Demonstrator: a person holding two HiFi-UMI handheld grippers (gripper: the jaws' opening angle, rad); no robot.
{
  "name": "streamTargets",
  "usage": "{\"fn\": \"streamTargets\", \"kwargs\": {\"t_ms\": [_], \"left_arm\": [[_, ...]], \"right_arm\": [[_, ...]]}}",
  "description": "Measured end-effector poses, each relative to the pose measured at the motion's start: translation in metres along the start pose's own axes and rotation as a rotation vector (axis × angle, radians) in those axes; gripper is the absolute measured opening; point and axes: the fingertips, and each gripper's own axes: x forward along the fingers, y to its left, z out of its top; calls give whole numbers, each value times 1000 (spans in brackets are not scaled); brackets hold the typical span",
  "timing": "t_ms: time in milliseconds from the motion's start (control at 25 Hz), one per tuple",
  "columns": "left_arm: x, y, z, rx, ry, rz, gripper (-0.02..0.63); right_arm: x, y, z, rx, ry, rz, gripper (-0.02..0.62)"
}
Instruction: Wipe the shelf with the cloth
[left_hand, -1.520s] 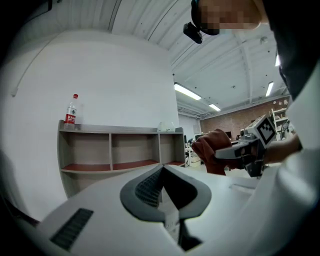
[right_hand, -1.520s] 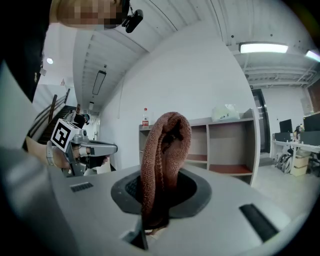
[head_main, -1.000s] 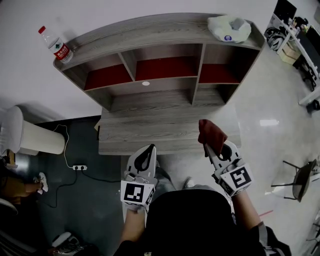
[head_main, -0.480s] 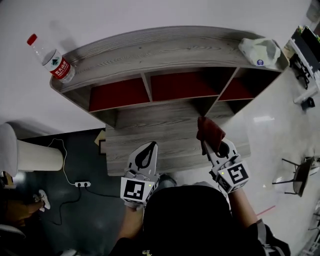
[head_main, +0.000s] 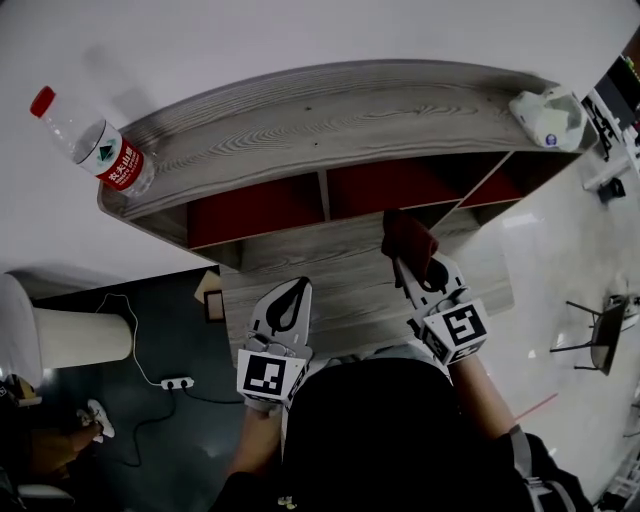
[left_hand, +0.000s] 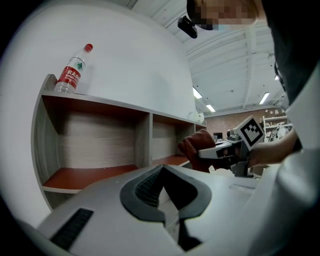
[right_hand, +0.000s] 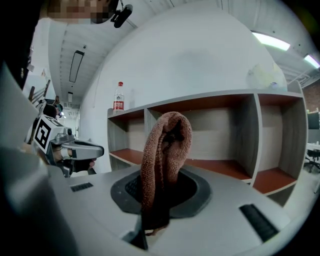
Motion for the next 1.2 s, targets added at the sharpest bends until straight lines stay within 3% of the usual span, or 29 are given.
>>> {"fn": "streamTargets", "kwargs": {"t_ms": [200, 440, 840, 1040, 1200], "left_arm": [[5, 2, 10, -20, -25, 45, 0], [-2, -3, 12, -24, -17, 158, 0], [-27, 1, 8, -33, 9, 342, 0], [-38, 3, 8, -18, 7, 412, 0], [-45, 6, 2, -32, 14, 441, 0]], "right_arm": [[28, 0, 23, -39, -11, 36, 52], [71, -8, 42, -230, -26, 85, 54], [140, -14, 54, -307, -14, 125, 55], [173, -10, 47, -366, 40, 130, 58], [188, -13, 21, -369, 153, 154, 58]]}}
